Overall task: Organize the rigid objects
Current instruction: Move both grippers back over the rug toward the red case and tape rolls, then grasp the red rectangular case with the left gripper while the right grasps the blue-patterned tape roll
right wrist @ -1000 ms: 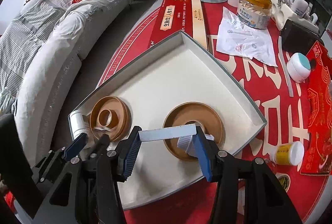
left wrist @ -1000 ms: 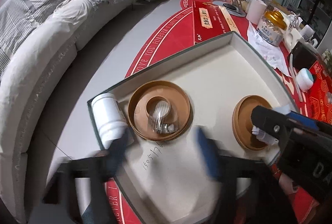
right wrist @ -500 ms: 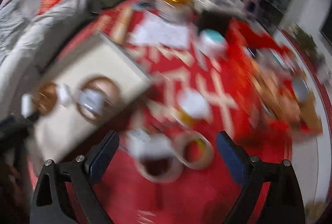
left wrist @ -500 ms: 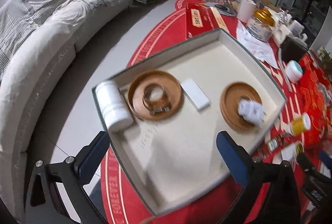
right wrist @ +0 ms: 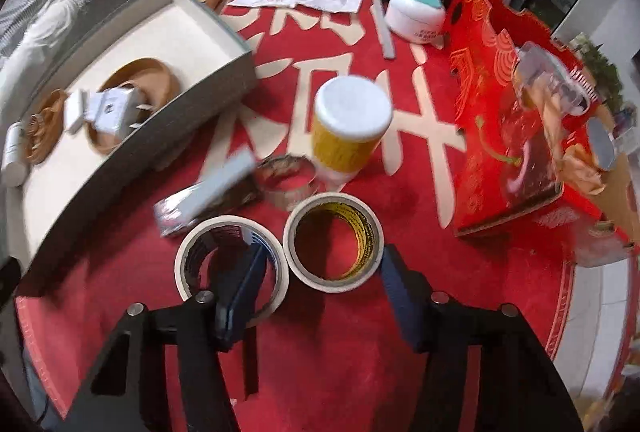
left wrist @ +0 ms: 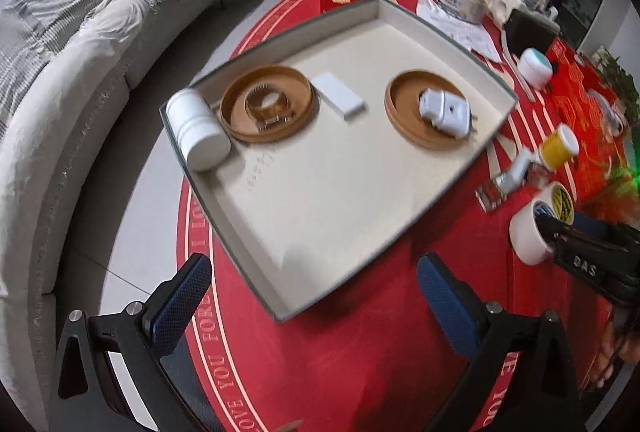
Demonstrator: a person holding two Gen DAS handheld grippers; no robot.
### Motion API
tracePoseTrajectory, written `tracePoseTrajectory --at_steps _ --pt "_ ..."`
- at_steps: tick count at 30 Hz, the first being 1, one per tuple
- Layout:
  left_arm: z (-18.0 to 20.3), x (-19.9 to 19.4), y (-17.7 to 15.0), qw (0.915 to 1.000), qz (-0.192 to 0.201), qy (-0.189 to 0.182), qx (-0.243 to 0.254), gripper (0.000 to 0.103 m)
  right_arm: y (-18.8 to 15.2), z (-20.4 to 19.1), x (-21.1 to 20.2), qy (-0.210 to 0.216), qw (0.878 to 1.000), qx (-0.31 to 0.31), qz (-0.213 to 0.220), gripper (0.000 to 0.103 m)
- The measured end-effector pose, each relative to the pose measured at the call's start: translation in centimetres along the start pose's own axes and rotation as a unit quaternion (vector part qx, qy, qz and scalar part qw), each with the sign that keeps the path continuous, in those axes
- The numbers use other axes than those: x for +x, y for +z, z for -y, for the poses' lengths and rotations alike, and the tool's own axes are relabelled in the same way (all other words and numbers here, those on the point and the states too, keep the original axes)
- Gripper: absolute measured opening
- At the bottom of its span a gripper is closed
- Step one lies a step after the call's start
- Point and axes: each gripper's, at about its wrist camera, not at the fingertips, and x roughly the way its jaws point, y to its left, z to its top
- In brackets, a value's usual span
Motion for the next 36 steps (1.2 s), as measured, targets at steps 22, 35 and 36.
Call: tracePoseTrajectory --at_steps 22,35,36 --pt "10.4 0.5 -3.1 0.9919 -0.017 -0.069 0.106 0.103 -14.3 5.6 -6.7 0.027 0.994 0.101 -0.018 0.101" --pt "9.5 4.2 -2.6 0.9909 -0.054 -0.076 0.098 0.103 -14.6 4.0 -6.5 0.073 0.995 0.073 -0.014 0.101" --pt "9.1 4.2 -2.6 0.9913 -0.054 -0.075 0.094 0.103 -14.3 3.0 -6.3 0.087 0.995 0.055 -0.014 0.101"
